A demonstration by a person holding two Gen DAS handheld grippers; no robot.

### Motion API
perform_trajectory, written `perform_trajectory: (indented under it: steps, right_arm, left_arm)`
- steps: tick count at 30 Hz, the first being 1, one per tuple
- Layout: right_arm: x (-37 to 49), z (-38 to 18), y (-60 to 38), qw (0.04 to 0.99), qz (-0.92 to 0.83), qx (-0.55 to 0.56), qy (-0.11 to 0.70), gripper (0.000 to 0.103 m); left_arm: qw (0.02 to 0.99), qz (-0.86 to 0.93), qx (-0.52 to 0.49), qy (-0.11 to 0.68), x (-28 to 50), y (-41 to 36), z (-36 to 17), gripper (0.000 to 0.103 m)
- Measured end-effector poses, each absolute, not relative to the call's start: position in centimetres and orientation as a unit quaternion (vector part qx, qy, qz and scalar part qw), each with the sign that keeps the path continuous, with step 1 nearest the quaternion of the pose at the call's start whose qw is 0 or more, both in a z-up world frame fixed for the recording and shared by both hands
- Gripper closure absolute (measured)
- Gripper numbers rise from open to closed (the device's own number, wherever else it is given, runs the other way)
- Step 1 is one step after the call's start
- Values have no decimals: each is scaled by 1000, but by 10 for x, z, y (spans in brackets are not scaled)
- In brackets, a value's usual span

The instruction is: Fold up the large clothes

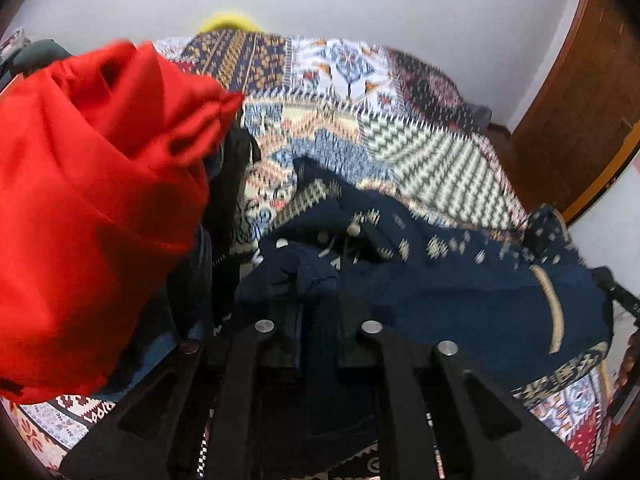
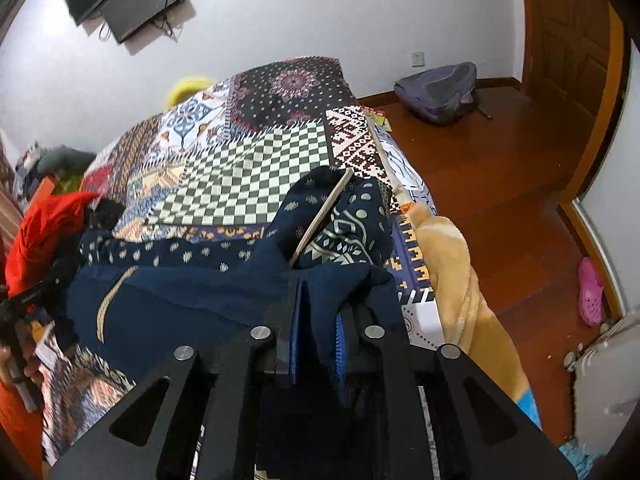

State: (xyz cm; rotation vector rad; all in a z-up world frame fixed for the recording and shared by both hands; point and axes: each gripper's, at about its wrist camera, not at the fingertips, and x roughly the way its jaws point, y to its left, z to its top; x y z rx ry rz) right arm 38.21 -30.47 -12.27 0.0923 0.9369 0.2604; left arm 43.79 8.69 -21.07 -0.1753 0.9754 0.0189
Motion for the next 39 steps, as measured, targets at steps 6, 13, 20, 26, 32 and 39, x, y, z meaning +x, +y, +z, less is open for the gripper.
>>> perform_trajectory:
  steps: [6, 13, 20, 26, 32, 39]
  right_arm:
    - [373, -113, -301, 876, 105, 20, 469, 75]
    - [334, -84, -288, 888, 132, 2, 441, 63]
    - [306, -79, -245, 868, 217, -4, 446, 61]
    - [307, -112, -206, 843, 241, -33, 479, 61]
    - [324, -145, -198, 825, 220, -5, 520, 61]
    - [331, -140, -198, 833, 217, -27, 508, 61]
  left_arm:
    - [869, -4, -74, 489, 428, 80, -207, 73]
    - [877, -56, -52, 474, 394, 60, -175, 66]
    - [874, -122, -50, 467, 369, 27, -166, 65]
    - [857, -154, -19, 491, 369, -14, -191, 65]
    - [854, -158, -14, 496, 375, -25, -212, 66]
    - [857, -141, -12, 495, 396, -15, -224, 66]
